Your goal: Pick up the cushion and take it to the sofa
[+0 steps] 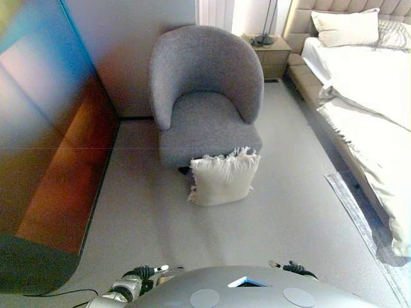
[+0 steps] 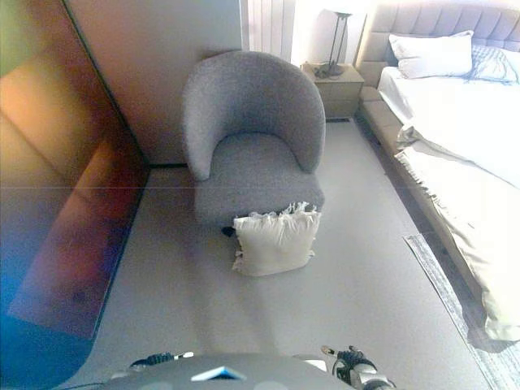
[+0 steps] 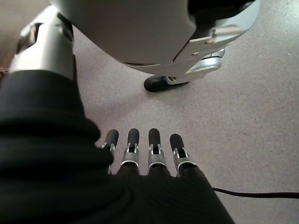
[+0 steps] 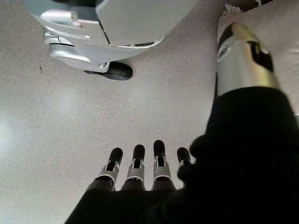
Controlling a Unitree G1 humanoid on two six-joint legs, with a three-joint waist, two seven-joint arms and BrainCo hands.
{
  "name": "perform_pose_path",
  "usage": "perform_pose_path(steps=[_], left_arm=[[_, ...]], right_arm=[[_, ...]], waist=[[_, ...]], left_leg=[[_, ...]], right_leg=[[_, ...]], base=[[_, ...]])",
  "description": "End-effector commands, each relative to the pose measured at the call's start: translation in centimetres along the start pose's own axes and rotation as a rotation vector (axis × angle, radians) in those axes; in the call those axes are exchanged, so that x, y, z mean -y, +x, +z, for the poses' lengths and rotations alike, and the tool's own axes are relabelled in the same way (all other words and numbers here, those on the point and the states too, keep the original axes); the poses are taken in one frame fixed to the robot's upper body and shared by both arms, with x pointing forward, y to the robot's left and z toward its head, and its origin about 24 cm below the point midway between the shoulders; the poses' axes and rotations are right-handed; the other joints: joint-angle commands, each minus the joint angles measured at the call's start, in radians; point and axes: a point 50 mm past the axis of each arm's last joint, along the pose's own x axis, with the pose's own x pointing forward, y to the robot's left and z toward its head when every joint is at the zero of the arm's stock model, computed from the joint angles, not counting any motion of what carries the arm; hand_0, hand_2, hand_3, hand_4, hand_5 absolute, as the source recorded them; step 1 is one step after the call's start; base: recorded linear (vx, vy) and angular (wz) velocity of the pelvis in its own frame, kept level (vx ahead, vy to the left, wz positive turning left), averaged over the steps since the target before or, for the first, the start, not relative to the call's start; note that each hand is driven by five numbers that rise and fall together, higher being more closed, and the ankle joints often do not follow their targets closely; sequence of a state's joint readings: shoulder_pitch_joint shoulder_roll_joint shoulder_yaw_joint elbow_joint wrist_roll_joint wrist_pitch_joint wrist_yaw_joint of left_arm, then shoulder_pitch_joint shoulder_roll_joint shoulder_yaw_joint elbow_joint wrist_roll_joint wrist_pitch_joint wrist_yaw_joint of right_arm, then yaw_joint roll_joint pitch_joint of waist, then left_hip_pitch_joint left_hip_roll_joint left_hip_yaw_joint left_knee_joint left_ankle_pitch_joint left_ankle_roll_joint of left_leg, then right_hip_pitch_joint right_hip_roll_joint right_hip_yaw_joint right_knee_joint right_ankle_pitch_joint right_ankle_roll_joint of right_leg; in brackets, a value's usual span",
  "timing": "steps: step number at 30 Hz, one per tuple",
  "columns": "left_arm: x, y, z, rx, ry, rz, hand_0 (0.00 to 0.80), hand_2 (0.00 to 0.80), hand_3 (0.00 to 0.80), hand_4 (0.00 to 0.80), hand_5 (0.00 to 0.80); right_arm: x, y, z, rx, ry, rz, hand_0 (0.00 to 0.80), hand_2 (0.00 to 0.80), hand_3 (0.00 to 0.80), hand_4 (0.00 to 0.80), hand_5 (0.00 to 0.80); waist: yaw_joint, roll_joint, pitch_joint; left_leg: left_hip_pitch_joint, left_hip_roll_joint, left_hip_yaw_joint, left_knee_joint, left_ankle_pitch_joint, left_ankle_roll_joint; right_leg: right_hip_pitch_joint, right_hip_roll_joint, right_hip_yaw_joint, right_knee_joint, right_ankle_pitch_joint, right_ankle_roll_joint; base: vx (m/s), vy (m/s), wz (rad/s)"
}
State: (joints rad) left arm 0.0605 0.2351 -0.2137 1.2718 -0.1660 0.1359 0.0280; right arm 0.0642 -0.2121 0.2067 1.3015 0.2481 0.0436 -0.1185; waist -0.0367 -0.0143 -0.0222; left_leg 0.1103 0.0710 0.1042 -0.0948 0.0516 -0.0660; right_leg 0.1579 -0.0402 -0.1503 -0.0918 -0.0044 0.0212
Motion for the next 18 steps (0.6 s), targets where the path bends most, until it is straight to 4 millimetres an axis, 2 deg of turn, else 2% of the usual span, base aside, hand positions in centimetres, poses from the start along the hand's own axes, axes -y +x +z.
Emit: perform_pose_path(steps=[1, 3, 6, 18], left_arm=[[-0.57, -0.02, 3.16, 0.045, 0.041, 0.026, 0.000, 0.000, 0.000, 0.000, 0.000], [-0.62, -0.05, 3.54, 0.062, 0.000, 0.014, 0.000, 0.000, 0.000, 0.000, 0.000], [-0.60, -0.02, 3.08, 0.021, 0.010, -0.004, 0.000, 0.000, 0.000, 0.000, 0.000], [-0.53, 0.00, 2.89, 0.030, 0.022, 0.008, 0.000, 0.000, 0.000, 0.000, 0.000]], right_arm=[[0.07, 0.14, 3.05, 0.065, 0.021, -0.010, 0.000, 0.000, 0.000, 0.000, 0.000], [0.17, 0.15, 3.09, 0.066, 0.018, -0.010, 0.000, 0.000, 0.000, 0.000, 0.000], [0.18, 0.15, 2.97, 0.060, 0.021, -0.008, 0.000, 0.000, 0.000, 0.000, 0.000], [0.14, 0.16, 2.72, 0.047, 0.024, 0.006, 0.000, 0.000, 0.000, 0.000, 0.000]], waist=[[0.034, -0.022, 0.057], [0.034, -0.022, 0.057], [0.034, -0.022, 0.055], [0.038, -0.022, 0.055]], left_leg=[[0.056, -0.029, 0.058, 0.008, -0.136, 0.066], [0.057, -0.029, 0.058, 0.008, -0.138, 0.066], [0.057, -0.029, 0.059, 0.008, -0.137, 0.067], [0.058, -0.027, 0.055, 0.008, -0.137, 0.065]], right_leg=[[-0.057, -0.107, -0.026, 0.018, 0.057, 0.116], [-0.057, -0.107, -0.024, 0.018, 0.056, 0.117], [-0.056, -0.108, -0.026, 0.017, 0.058, 0.117], [-0.052, -0.107, -0.033, 0.015, 0.056, 0.116]], base=[[0.000, 0.000, 0.00], [0.000, 0.000, 0.00], [0.000, 0.000, 0.00], [0.000, 0.000, 0.00]])
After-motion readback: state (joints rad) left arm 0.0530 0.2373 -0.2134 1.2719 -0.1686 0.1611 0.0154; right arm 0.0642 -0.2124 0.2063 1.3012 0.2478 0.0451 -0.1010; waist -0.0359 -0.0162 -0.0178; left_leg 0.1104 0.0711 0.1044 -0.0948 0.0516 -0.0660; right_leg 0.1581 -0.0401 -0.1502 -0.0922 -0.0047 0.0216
